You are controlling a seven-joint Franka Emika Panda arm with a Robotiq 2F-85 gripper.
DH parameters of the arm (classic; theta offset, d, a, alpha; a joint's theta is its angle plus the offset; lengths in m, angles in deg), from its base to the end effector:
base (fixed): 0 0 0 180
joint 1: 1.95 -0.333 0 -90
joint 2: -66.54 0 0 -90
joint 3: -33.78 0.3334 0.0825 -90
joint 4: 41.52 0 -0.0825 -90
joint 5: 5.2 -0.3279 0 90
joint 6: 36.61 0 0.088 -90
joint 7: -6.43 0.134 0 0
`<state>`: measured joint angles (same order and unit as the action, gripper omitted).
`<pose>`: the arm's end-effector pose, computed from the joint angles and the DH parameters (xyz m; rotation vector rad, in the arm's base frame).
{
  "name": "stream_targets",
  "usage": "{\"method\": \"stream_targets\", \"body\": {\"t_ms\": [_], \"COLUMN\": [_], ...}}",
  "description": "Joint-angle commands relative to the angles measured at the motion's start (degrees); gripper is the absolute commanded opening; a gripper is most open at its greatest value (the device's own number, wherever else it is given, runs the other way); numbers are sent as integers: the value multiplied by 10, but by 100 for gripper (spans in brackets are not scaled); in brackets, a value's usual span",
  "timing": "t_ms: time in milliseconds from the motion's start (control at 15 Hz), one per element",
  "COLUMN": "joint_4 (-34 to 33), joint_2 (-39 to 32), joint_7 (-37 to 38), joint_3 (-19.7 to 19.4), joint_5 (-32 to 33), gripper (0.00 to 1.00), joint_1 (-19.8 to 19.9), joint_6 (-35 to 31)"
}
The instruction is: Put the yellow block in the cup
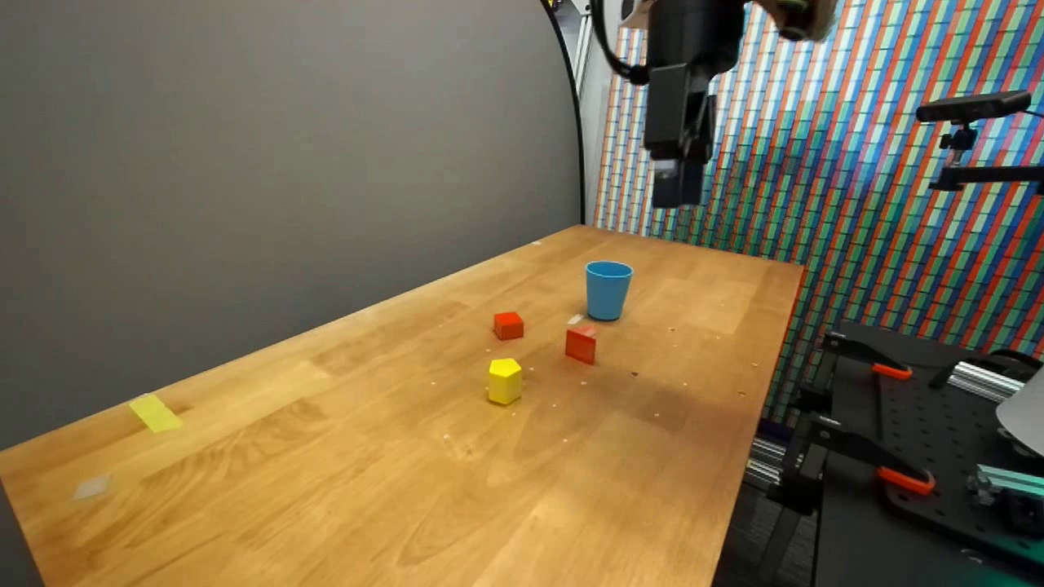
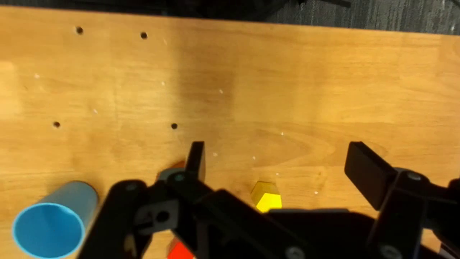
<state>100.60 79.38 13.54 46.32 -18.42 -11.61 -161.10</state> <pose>0.3559 0.1610 0.3903 -3.0210 -0.1765 0.1762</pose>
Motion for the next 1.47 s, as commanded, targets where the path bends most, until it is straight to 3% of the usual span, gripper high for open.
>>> {"method": "stream_targets", "body": {"t_ms": [0, 200, 467, 600, 933, 1067, 1400], "joint_4": [-86, -145, -239, -281, -354, -371, -389], "joint_2": [-150, -262, -381, -428, -500, -514, -512], "joint_7": [29, 123, 213, 228, 213, 207, 229], "joint_3": [25, 25, -31, -58, -91, -98, -95], "joint_5": [46, 191, 325, 352, 335, 332, 286], "gripper": [100, 100, 100, 100, 100, 74, 35], "joint_1": [-17, -40, -110, -139, -167, -171, -165], "joint_6": [-83, -137, -130, -121, -120, -121, -63]}}
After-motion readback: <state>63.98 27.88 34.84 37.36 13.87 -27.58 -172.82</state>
